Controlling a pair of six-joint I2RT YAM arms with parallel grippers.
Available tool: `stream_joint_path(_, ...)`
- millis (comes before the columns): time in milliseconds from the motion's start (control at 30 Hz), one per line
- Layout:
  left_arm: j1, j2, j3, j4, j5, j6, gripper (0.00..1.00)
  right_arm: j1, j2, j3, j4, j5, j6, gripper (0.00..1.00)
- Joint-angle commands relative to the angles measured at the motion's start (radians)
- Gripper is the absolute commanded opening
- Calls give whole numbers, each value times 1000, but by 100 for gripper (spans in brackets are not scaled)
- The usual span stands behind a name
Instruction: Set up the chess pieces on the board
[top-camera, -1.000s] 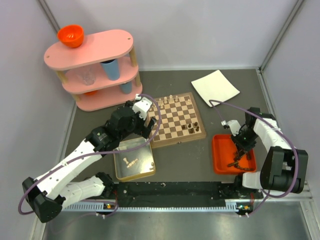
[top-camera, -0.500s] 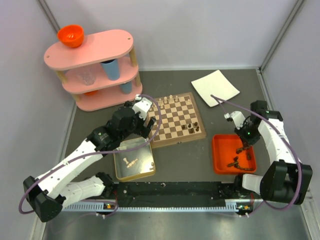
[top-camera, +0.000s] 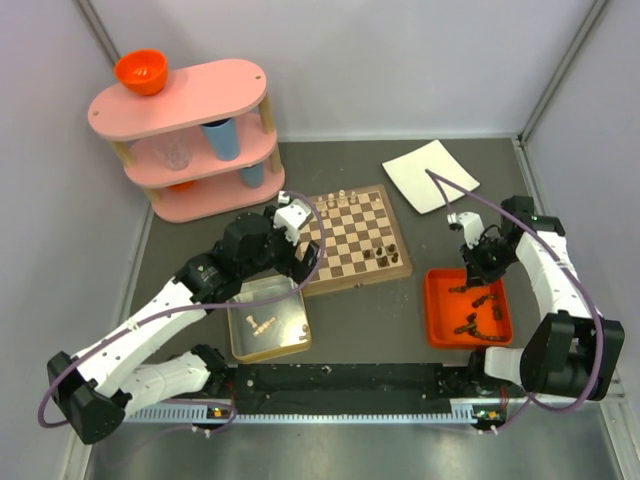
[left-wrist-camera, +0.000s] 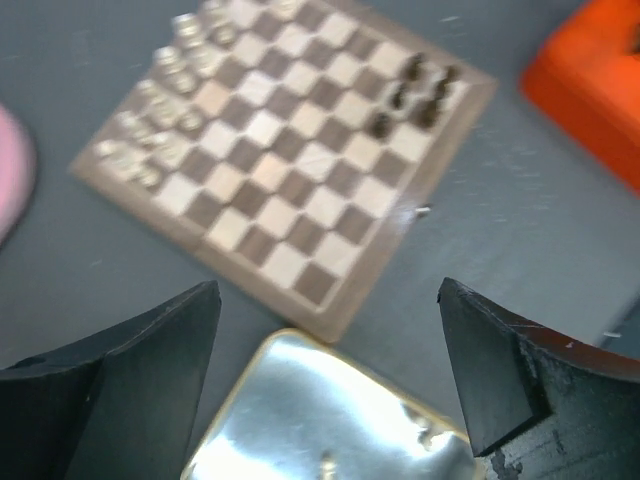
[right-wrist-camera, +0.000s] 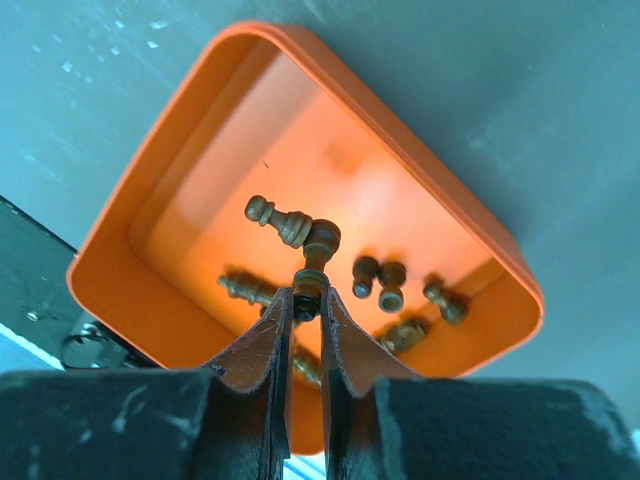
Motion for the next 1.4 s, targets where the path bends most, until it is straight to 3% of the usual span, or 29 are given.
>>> stream_joint_path(0, -1, 29, -2, 151, 383, -189, 94, 4, 3, -1, 49, -147, 39, 0)
stream_joint_path(100, -2, 121, -31, 359, 589, -425, 89, 4, 1, -13, 62, -189, 41, 0)
stream_joint_path(133, -4, 153, -43, 542, 684, -505, 87, 4, 0, -15, 65, -204, 42, 0)
stream_joint_path(167, -8, 190, -69, 630, 721, -659, 85, 4, -2, -20, 66, -212, 41, 0)
stream_joint_path(267, -45, 342, -62, 868, 743, -836, 81, 4, -8, -27, 65, -235, 39, 0)
stream_joint_path(467, -149, 600, 102, 831, 644, -907, 68, 4, -37, -44, 60, -275, 52, 0)
stream_joint_path(667, -211, 782, 196, 791, 562, -938, 64, 4, -71, -32, 48, -304, 66, 0)
stream_joint_path(1033, -240, 930, 335, 694, 456, -917, 55, 4, -99, -14, 22, -339, 56, 0)
stream_joint_path(1367, -263, 1010, 423, 610, 452, -875, 50, 4, -109, -10, 14, -347, 53, 0)
